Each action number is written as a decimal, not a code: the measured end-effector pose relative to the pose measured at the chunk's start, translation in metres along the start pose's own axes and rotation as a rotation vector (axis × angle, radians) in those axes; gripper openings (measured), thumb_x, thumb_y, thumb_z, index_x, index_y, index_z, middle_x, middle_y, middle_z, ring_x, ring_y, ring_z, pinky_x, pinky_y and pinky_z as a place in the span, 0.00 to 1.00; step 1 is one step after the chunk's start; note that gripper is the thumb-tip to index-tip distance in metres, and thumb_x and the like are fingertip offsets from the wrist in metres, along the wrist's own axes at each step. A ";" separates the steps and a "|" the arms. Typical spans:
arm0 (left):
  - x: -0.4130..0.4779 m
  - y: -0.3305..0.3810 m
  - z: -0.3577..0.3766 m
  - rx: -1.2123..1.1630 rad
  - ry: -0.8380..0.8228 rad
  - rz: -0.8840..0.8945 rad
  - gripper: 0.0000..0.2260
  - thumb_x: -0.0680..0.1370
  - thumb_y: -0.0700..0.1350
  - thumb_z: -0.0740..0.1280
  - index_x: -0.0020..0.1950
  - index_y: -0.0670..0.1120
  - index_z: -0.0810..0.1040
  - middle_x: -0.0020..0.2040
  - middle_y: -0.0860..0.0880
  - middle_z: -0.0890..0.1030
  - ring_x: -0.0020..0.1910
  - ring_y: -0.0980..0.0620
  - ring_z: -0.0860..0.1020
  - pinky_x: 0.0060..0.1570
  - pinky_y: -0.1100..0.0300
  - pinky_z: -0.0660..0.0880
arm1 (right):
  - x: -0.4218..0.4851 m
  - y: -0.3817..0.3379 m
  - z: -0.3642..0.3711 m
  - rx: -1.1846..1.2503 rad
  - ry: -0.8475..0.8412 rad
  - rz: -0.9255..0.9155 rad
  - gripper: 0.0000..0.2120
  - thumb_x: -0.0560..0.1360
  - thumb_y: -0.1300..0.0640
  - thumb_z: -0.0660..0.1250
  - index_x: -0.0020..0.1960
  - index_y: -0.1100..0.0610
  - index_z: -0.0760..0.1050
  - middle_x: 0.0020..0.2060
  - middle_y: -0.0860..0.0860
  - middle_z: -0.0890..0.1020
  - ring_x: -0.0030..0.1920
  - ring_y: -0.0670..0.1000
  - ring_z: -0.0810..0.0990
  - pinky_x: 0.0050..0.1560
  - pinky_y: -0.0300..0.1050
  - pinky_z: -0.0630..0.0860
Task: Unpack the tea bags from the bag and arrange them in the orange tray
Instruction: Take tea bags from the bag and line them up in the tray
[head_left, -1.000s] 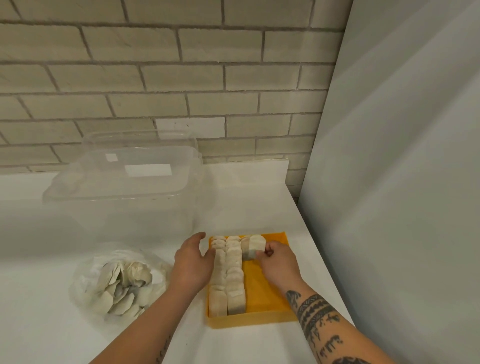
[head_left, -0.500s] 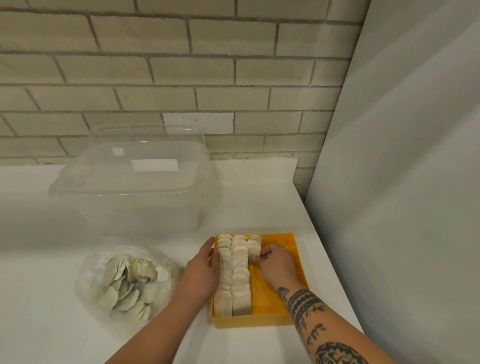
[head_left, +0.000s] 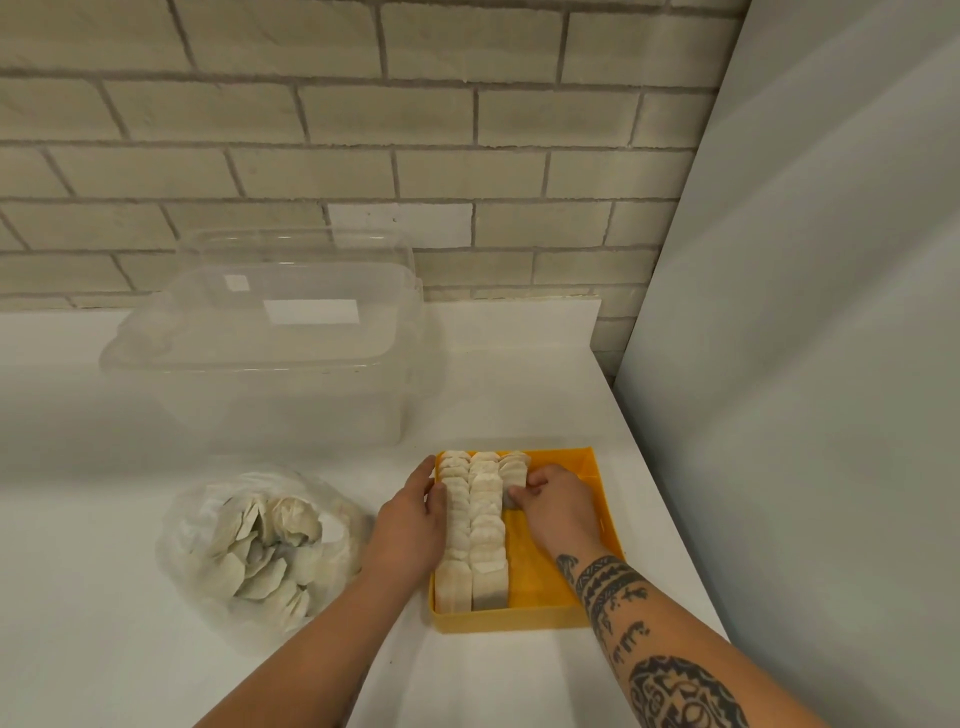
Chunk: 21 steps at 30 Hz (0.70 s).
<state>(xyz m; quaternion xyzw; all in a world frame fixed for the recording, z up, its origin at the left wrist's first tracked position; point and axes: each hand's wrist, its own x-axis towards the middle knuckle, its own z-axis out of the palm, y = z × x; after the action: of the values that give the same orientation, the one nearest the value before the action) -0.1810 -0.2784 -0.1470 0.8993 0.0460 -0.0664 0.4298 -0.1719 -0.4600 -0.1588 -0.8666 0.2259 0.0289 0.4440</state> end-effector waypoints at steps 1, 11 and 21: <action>0.000 0.000 0.000 -0.006 -0.004 0.000 0.20 0.86 0.51 0.54 0.79 0.57 0.64 0.64 0.49 0.82 0.63 0.48 0.79 0.61 0.55 0.73 | 0.000 0.000 0.000 -0.001 0.003 0.002 0.14 0.77 0.51 0.72 0.60 0.54 0.78 0.54 0.51 0.83 0.48 0.48 0.78 0.49 0.41 0.74; 0.001 0.002 -0.028 -0.058 -0.011 -0.011 0.21 0.85 0.52 0.58 0.78 0.50 0.67 0.72 0.50 0.75 0.69 0.49 0.75 0.68 0.54 0.69 | -0.032 -0.028 -0.011 -0.033 0.081 -0.084 0.14 0.80 0.52 0.67 0.64 0.52 0.74 0.56 0.49 0.81 0.48 0.46 0.77 0.41 0.36 0.70; -0.004 -0.020 -0.145 -0.360 0.330 0.107 0.07 0.81 0.45 0.65 0.55 0.53 0.81 0.46 0.55 0.83 0.38 0.57 0.79 0.37 0.64 0.76 | -0.091 -0.118 0.058 -0.011 -0.044 -0.404 0.04 0.78 0.50 0.70 0.47 0.49 0.81 0.43 0.41 0.83 0.42 0.38 0.78 0.42 0.30 0.71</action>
<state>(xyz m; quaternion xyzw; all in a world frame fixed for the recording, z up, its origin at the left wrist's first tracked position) -0.1766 -0.1533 -0.0716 0.8080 0.0787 0.1136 0.5728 -0.1960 -0.3221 -0.0815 -0.8958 0.0373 -0.0406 0.4410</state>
